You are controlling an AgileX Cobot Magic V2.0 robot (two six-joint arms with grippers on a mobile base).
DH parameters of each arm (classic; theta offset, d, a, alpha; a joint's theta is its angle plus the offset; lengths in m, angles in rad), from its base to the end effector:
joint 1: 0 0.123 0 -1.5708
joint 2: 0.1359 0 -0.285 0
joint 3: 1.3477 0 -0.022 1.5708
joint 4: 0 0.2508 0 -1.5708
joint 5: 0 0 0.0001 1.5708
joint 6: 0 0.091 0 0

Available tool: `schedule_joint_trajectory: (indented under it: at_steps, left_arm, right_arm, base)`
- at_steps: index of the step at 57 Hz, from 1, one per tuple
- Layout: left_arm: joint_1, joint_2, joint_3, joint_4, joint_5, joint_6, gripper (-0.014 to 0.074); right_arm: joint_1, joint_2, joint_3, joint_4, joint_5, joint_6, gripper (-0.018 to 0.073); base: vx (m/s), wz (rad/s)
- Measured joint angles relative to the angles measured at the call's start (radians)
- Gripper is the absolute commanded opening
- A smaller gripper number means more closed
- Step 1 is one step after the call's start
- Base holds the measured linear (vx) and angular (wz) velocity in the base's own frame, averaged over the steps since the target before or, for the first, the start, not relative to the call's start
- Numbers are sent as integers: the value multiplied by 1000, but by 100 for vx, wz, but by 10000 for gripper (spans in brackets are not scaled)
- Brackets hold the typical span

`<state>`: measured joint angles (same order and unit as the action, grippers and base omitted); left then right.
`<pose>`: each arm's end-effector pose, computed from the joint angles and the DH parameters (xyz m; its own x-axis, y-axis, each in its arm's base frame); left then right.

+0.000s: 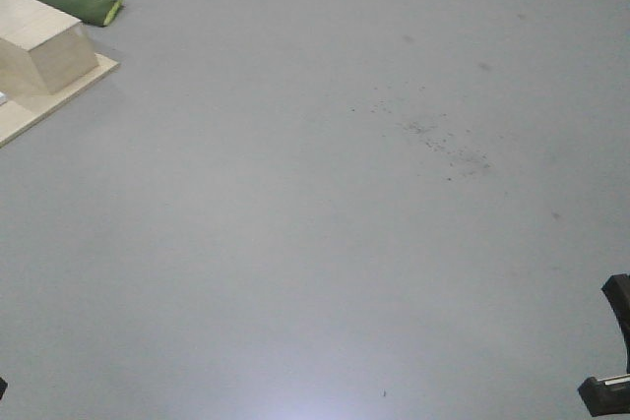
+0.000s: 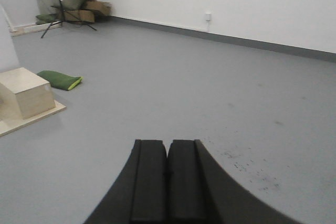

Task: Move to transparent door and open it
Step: 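Turn and drive the base toward the white-framed sliding glass door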

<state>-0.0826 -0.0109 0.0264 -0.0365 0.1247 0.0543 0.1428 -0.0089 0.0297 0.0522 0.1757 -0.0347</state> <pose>0.0564 -0.0051 0.1935 -0.0511 0.0224 -0.9984 0.0880 0.9960 0.0178 0.0558 0.0089 0.1877 -0.1103 0.0010 -0.9939 -0.1495 0.9886 0.0176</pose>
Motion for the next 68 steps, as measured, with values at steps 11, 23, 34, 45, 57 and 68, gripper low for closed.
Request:
schedule_joint_trajectory:
  at_steps: [11, 23, 34, 45, 57, 68]
  left_arm:
    - [0, 0, 0, 0, 0, 0, 3]
    - [0, 0, 0, 0, 0, 0, 3]
    - [0, 0, 0, 0, 0, 0, 3]
    - [0, 0, 0, 0, 0, 0, 3]
    - [0, 0, 0, 0, 0, 0, 3]
    - [0, 0, 0, 0, 0, 0, 3]
  right_arm:
    - [0, 0, 0, 0, 0, 0, 1]
    - [0, 0, 0, 0, 0, 0, 1]
    - [0, 0, 0, 0, 0, 0, 1]
    - [0, 0, 0, 0, 0, 0, 1]
    - [0, 0, 0, 0, 0, 0, 1]
    - [0, 0, 0, 0, 0, 0, 1]
  base:
    - [45, 46]
    - [50, 28]
    - [54, 22]
    - [55, 32]
    - [57, 52]
    - [58, 67]
